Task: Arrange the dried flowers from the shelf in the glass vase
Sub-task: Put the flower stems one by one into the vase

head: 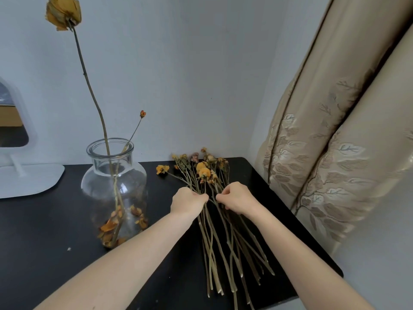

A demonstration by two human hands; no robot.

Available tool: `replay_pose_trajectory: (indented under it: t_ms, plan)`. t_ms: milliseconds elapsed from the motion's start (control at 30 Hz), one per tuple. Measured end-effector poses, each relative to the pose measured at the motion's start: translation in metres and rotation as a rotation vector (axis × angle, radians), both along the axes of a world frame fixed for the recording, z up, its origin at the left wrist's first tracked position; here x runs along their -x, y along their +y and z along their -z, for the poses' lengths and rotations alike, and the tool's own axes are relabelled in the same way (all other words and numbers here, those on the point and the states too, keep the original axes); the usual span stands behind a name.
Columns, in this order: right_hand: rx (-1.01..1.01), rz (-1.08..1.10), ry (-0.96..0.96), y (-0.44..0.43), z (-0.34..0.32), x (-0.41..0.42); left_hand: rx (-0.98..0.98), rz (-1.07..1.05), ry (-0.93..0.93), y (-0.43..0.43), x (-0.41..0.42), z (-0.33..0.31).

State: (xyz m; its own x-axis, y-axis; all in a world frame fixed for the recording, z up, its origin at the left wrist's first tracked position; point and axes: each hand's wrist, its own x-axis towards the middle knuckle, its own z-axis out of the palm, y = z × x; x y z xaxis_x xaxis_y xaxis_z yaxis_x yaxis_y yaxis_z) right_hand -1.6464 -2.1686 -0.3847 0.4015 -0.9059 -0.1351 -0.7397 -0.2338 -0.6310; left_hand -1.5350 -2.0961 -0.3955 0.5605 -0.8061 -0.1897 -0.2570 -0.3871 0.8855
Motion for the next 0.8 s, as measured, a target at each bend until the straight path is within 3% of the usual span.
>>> replay_pose_trajectory:
  t_ms: [233, 333, 533, 800]
  plan:
    - [0.007, 0.037, -0.258, 0.004, -0.026, 0.008, 0.162, -0.024, 0.147, 0.016, 0.002, -0.027]
    - [-0.001, 0.043, -0.455, 0.006, -0.045, 0.010, 0.259, -0.013, 0.164, 0.028, 0.003, -0.044]
    - [-0.007, 0.019, -0.869, 0.025, -0.103, 0.002, 0.463, 0.086, 0.072, 0.067, -0.004, -0.090]
    - [0.070, -0.192, -1.101, 0.071, -0.171, -0.046, 0.702, -0.111, -0.053, 0.125, -0.059, -0.164]
